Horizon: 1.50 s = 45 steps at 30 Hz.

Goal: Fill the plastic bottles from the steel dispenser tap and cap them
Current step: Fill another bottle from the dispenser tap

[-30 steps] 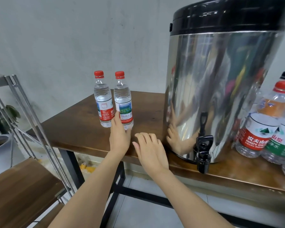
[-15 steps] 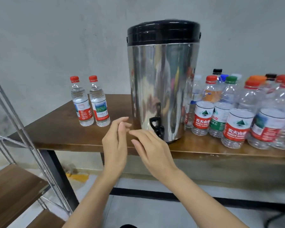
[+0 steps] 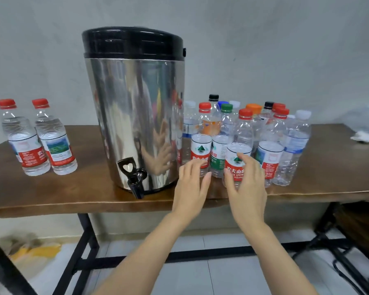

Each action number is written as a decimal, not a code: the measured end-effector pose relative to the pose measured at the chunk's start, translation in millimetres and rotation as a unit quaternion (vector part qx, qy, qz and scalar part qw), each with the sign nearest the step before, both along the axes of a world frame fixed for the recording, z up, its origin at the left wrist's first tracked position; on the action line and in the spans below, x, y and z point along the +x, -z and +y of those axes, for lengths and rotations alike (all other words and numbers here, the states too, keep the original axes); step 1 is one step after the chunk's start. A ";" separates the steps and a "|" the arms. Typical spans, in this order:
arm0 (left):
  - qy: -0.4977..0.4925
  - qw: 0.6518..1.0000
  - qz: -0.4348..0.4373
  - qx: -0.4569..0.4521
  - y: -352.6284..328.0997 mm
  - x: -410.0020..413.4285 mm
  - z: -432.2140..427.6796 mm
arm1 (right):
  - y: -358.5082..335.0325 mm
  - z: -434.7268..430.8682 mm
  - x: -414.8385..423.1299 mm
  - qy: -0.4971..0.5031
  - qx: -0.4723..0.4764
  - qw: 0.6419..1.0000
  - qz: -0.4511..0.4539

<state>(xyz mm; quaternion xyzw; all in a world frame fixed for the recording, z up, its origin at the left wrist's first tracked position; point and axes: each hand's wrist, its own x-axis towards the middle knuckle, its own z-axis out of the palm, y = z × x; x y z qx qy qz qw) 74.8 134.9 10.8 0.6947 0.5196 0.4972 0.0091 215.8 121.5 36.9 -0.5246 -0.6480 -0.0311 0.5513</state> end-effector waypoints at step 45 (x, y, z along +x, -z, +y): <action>0.046 0.922 -0.373 -0.093 8.1 -20.5 -98.0 | -18.3 -41.6 -0.4 -0.313 -0.233 0.921 0.016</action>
